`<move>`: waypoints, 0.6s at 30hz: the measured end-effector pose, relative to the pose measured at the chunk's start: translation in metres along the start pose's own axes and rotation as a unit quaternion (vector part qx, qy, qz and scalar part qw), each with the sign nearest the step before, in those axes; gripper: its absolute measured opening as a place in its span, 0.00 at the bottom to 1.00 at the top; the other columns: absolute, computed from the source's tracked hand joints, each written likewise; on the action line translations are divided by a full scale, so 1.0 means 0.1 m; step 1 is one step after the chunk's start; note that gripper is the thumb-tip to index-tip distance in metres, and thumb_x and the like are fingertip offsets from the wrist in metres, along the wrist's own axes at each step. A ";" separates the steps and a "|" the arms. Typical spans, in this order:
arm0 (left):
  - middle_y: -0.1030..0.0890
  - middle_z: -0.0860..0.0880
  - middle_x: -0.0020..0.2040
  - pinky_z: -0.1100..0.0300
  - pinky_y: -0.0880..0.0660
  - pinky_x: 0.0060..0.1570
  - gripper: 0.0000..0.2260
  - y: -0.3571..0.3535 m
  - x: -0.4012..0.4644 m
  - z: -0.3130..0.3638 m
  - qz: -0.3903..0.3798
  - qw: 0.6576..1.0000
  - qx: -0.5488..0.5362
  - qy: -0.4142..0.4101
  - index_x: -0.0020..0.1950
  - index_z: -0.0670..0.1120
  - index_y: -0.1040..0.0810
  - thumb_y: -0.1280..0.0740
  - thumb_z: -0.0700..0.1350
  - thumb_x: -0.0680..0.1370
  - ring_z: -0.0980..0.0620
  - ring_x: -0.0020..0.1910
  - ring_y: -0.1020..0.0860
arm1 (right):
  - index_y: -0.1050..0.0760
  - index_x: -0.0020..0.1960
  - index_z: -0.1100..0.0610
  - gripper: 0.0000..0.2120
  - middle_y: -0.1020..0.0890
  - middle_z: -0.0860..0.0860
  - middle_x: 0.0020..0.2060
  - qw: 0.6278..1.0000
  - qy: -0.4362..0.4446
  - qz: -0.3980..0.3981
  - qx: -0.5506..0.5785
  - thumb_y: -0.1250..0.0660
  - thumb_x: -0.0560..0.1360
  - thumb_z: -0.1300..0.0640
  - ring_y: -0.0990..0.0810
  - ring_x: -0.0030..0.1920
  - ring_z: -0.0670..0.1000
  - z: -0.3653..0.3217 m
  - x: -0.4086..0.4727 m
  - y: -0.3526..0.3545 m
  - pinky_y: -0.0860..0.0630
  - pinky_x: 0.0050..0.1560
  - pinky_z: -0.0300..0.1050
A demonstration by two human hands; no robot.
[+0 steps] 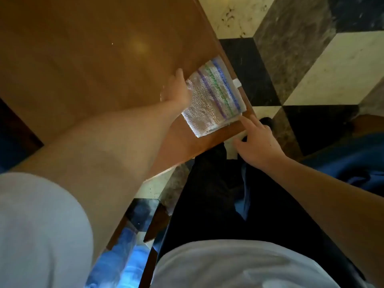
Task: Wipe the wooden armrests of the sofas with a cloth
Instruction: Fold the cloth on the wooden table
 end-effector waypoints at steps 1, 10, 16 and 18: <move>0.28 0.41 0.71 0.43 0.26 0.65 0.27 0.02 0.03 0.02 0.003 1.000 0.001 0.000 0.77 0.44 0.37 0.31 0.46 0.82 0.38 0.69 0.27 | 0.39 0.79 0.42 0.29 0.31 0.46 0.71 1.000 0.014 0.006 0.002 0.39 0.78 0.51 0.36 0.74 0.60 -0.03 0.03 0.00 0.28 0.66 0.57; 0.19 0.49 0.52 0.54 0.23 0.41 0.10 -0.05 -0.13 0.33 0.001 0.999 0.024 -0.035 0.56 0.48 0.21 0.31 0.49 0.77 0.46 0.50 0.20 | 0.21 0.61 0.50 0.14 0.19 0.47 0.48 0.985 -0.125 -0.042 0.114 0.39 0.79 0.48 0.20 0.46 0.49 0.05 0.06 0.13 0.25 0.38 0.44; 0.26 0.56 0.39 0.63 0.38 0.30 0.06 -0.04 -0.81 0.69 0.037 0.989 -0.071 -0.121 0.47 0.55 0.30 0.33 0.45 0.78 0.55 0.36 0.27 | 0.23 0.66 0.61 0.17 0.17 0.58 0.57 0.963 -0.141 -0.090 0.210 0.38 0.83 0.53 0.18 0.55 0.56 0.01 -0.19 0.37 0.20 0.61 0.54; 0.24 0.55 0.43 0.61 0.35 0.33 0.06 0.00 -1.06 0.83 0.045 0.986 -0.082 -0.137 0.47 0.54 0.28 0.32 0.46 0.78 0.53 0.41 0.25 | 0.26 0.69 0.60 0.18 0.18 0.56 0.57 0.927 -0.164 -0.095 0.324 0.39 0.84 0.52 0.20 0.50 0.52 0.01 -0.30 0.44 0.22 0.57 0.50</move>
Point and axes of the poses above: each hand's wrist, its own x-axis towards the middle knuckle, its own y-axis out of the back of the hand, z = x × y, the point moved 5 cm from there along x, towards the middle knuckle
